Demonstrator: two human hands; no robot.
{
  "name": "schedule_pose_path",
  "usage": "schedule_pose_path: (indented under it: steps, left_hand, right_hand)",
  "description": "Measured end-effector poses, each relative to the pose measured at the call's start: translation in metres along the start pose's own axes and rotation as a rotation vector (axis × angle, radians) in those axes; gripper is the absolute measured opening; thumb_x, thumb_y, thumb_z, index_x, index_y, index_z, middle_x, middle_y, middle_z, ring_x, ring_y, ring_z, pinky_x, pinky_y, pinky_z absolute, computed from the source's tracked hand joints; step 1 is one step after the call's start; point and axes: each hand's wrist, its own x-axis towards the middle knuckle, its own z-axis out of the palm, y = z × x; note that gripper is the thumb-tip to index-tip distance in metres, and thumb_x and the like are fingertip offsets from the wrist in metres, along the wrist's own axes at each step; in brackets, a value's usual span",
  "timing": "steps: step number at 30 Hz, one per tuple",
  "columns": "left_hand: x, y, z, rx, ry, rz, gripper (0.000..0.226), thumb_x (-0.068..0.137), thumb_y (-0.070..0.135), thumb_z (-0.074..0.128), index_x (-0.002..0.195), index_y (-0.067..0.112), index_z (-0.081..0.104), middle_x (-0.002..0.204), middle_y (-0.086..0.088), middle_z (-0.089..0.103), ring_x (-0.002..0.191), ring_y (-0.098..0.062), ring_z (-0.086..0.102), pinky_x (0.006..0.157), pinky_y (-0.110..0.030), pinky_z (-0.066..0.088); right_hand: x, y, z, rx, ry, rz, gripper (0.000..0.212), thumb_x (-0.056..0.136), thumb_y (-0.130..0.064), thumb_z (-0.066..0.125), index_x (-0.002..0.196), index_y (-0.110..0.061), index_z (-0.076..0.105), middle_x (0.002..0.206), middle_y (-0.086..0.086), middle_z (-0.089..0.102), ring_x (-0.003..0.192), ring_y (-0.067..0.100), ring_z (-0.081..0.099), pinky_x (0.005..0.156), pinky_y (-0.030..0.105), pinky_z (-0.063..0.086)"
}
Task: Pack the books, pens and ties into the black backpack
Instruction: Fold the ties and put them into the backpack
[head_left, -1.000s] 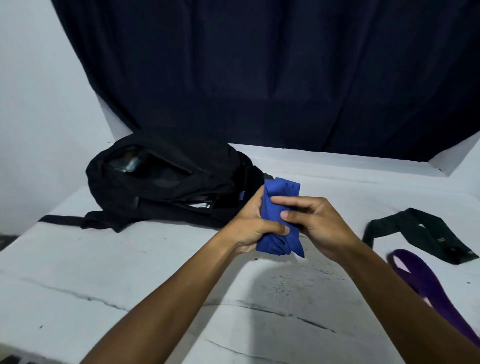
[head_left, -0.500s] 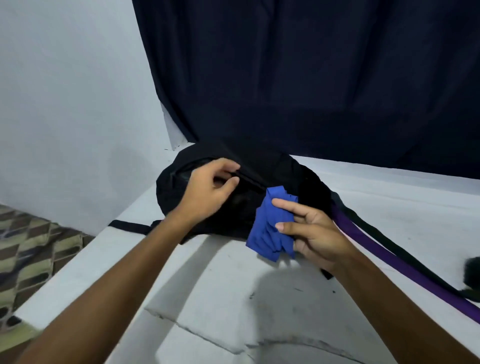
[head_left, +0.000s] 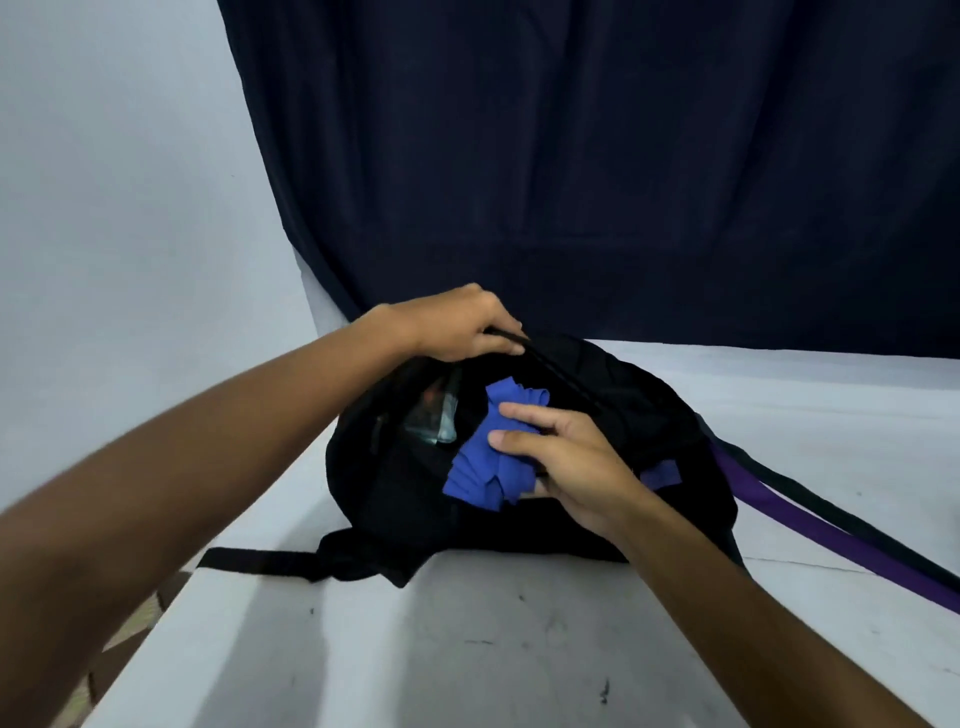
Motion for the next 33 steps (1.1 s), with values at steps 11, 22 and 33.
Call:
schedule_pose_path:
  steps: [11, 22, 33]
  left_hand:
    - [0.007, -0.038, -0.053, -0.019, 0.053, -0.062, 0.030, 0.095, 0.030, 0.060, 0.121, 0.018, 0.070, 0.138, -0.009, 0.057, 0.134, -0.007, 0.043, 0.106, -0.015, 0.030]
    - [0.016, -0.055, -0.049, -0.045, -0.037, -0.080, 0.032, 0.091, 0.033, 0.065, 0.122, 0.025, 0.067, 0.130, 0.005, 0.064, 0.134, -0.006, 0.044, 0.114, -0.027, 0.033]
    - [0.006, -0.055, -0.034, -0.164, -0.001, -0.151, 0.029, 0.092, 0.033, 0.065, 0.120, 0.027, 0.068, 0.122, 0.009, 0.067, 0.115, -0.001, 0.058, 0.101, -0.018, 0.044]
  right_hand:
    - [0.125, -0.036, 0.011, -0.400, 0.205, -0.083, 0.065, 0.074, -0.010, 0.081, 0.132, -0.003, 0.052, 0.132, 0.010, 0.055, 0.117, 0.025, 0.055, 0.102, 0.037, 0.045]
    - [0.152, -0.008, -0.001, -0.716, 0.053, -0.198, 0.060, 0.084, -0.009, 0.070, 0.140, -0.013, 0.047, 0.139, 0.004, 0.050, 0.129, 0.020, 0.046, 0.103, 0.023, 0.036]
    - [0.154, -0.004, -0.012, -1.264, 0.010, -0.137, 0.059, 0.096, -0.046, 0.048, 0.149, -0.037, 0.025, 0.154, 0.001, 0.033, 0.138, 0.029, 0.035, 0.113, 0.043, 0.029]
